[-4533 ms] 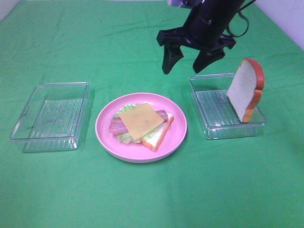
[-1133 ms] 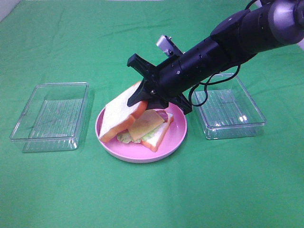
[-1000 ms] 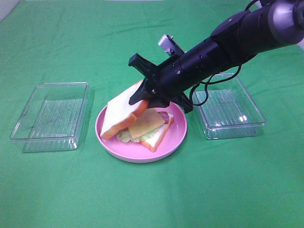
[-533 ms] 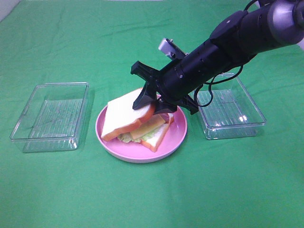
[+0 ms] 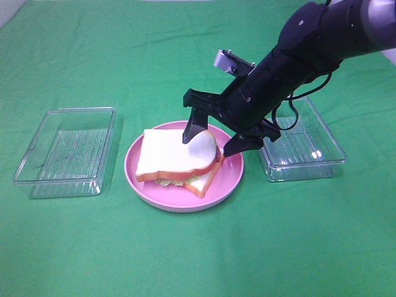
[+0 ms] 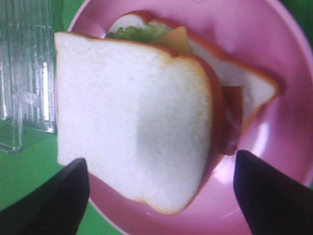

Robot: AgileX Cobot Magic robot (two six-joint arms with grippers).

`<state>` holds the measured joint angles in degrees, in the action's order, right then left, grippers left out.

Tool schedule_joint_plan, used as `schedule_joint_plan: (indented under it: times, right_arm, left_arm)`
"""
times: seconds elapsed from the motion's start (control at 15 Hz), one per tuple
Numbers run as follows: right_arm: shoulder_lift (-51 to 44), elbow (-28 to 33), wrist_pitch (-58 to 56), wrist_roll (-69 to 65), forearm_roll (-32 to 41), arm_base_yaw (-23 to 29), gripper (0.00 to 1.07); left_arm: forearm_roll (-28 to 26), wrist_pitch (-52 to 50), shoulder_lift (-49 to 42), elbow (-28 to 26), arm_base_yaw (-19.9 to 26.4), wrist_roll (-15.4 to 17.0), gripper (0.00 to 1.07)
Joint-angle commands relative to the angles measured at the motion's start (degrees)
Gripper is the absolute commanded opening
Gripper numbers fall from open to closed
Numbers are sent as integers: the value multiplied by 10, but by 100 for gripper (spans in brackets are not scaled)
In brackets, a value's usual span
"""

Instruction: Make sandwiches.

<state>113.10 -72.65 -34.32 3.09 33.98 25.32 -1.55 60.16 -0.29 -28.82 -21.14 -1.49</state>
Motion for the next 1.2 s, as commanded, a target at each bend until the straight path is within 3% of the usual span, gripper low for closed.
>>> schedule_joint_plan:
  times: [0.07,0.33,0.47,0.8,1.07,1.2]
  right_arm:
    - [-37,0,-23,-53,-119,-2,77]
    - [-140,8,-142,-116,-315,-2,77]
    - [-211,52,-148,-125,-357,-1,77]
    - [-426,244,-164,-117,-364,-1,77]
    - [-572,341,-235,-103,-364,-1,77]
    - [-700,402,-280,-85,-363,-1,77]
  left_arm:
    - [1,-6,-13,2,-1,3,78]
    - [1,-6,-13,2,-1,3,78]
    - [1,-6,-13,2,-1,3,78]
    - [1,-6,-13,2,-1,3,78]
    - [1,-6,-13,2,-1,-1,78]
    - [1,-6,-13,2,-1,-2,78]
